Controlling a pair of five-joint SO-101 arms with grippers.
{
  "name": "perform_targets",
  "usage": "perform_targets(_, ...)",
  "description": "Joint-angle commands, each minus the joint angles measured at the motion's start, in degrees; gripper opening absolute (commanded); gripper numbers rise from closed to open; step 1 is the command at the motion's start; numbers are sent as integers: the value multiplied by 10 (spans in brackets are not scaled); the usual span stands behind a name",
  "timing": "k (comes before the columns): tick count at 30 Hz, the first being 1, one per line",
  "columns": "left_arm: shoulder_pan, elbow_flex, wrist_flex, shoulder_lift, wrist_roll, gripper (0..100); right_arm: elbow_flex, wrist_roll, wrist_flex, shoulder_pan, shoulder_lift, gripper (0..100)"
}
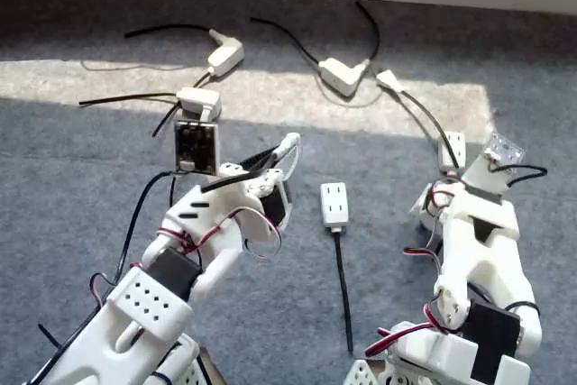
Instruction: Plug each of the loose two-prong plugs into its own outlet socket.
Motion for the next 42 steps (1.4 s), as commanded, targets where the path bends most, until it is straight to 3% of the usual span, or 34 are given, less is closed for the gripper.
perform_targets(1,8,-89,11,132,-154,7,3,-24,-35,35,-5,6)
perform_targets(6,15,-233,45,324,-250,7,2,-34,-35,37,-2,6)
perform_targets(16,77,-620,305,611,-424,7,2,-41,-35,48,-4,6)
perform_targets(21,65,-807,473,709,-425,7,7,-127,-71,102,-4,6)
perform_targets(25,63,-958,591,800,-431,7,7,-135,-81,110,-3,6)
perform_targets(33,61,-1207,763,945,-580,7,7,-132,-84,111,-1,6)
perform_targets(37,61,-1286,828,994,-686,7,7,-133,-84,111,0,6)
perform_targets(42,74,-1300,838,1030,-686,7,6,-134,-84,111,0,6)
